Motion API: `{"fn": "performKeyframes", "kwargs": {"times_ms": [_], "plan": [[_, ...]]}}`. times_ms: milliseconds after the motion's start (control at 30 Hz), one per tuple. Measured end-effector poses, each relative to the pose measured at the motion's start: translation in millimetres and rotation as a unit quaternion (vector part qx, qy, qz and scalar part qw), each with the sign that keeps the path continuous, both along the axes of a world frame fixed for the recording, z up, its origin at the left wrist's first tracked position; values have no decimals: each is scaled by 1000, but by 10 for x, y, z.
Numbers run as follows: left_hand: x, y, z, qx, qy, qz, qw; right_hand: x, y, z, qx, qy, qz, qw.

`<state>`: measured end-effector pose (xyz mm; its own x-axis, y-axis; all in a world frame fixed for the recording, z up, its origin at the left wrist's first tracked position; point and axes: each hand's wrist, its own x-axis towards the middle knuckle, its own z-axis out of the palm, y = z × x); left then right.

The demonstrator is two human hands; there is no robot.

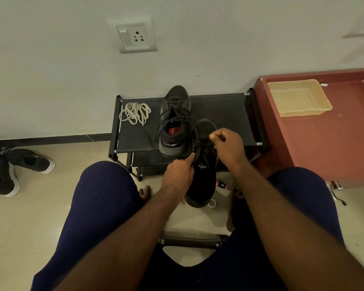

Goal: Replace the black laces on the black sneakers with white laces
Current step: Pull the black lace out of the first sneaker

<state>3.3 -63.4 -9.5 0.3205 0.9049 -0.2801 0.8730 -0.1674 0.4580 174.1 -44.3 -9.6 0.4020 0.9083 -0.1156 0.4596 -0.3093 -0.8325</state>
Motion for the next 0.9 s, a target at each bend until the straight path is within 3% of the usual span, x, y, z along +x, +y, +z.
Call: {"fn": "performKeyframes", "kwargs": {"times_ms": [33, 67, 100, 133, 167, 200, 233, 267, 300, 367, 500, 667, 733, 833, 867, 900], "plan": [[0, 3, 5, -3, -3, 2, 1000, -8, 1, 29, 14, 115, -76, 990], [3, 6, 7, -4, -5, 3, 1000, -18, -7, 63, 21, 253, -148, 956], [8, 8, 10, -2, -5, 0, 1000, -29, -23, 107, 18, 392, -201, 897], [17, 6, 15, 0, -3, -5, 1000, -27, -46, 140, 10, 487, -226, 844], [24, 5, 21, 2, 2, -9, 1000, -28, -69, 161, -7, 515, -222, 828], [31, 4, 28, 1, 6, -11, 1000, -37, -86, 157, -28, 486, -193, 852], [34, -3, 33, -1, 8, -12, 1000, -59, -102, 141, -47, 402, -142, 903], [34, -9, 34, -2, 8, -11, 1000, -82, -108, 101, -61, 273, -75, 957], [32, -15, 32, -1, 5, -12, 1000, -103, -103, 58, -65, 133, -7, 989], [22, -9, 23, 0, -5, -13, 1000, -148, -67, -9, -77, -64, 103, 990], [3, 4, 0, -1, -1, -15, 1000, -182, -42, -7, -102, -189, 147, 965], [36, -16, 17, -2, 19, -24, 1000, -150, -11, 7, -105, -217, 153, 958], [43, -14, 22, 1, 18, -23, 1000, -136, -19, -49, -70, -177, 129, 973], [46, 2, 30, 7, 11, -22, 1000, -174, -16, -28, 2, -8, 16, 1000], [45, 5, 31, 6, 10, -21, 1000, -171, 9, 36, 27, 105, -45, 993], [42, 5, 31, 4, 11, -18, 1000, -161, 38, 123, 58, 243, -107, 962]]}}
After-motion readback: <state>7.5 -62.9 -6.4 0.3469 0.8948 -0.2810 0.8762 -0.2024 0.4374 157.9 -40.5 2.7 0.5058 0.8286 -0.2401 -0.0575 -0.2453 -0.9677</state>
